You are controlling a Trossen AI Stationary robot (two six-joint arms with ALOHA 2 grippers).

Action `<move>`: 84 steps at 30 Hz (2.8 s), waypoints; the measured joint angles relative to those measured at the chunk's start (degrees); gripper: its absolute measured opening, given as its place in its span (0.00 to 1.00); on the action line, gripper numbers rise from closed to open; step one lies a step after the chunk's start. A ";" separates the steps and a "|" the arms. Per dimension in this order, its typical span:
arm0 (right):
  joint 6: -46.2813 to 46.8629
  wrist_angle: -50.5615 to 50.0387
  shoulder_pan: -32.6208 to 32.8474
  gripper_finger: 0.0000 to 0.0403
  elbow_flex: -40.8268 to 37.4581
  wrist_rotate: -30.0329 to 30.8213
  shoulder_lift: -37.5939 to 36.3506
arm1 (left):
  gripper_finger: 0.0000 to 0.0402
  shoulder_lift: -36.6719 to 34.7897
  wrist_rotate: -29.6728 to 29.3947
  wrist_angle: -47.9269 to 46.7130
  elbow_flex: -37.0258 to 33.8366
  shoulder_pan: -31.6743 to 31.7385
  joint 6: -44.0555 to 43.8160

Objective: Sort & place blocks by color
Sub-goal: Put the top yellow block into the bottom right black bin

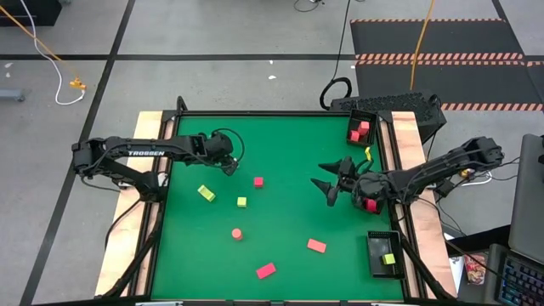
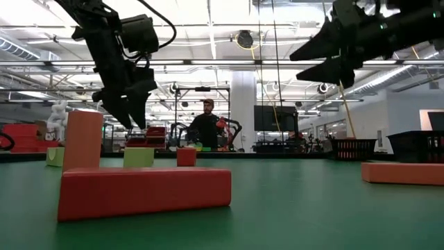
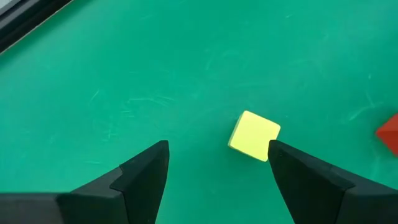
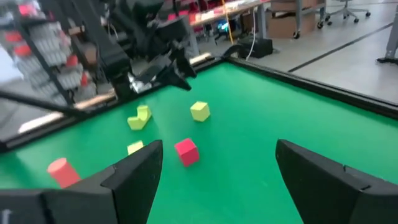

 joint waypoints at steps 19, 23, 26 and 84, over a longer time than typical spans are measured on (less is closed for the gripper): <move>-11.71 4.95 -1.71 0.75 2.29 -9.26 0.02 | 0.68 -0.04 1.67 11.97 -5.53 -1.99 12.51; -12.94 -0.94 -4.25 0.75 6.38 -9.22 -0.02 | 0.68 -0.04 2.90 15.55 -8.72 0.75 13.33; -11.73 -4.75 -4.90 0.74 7.04 -9.17 0.98 | 0.68 -0.04 6.00 15.52 -9.70 3.77 12.95; -36.90 10.92 -5.87 0.70 7.02 -2.91 11.84 | 0.32 4.85 34.06 59.52 -8.02 0.35 13.30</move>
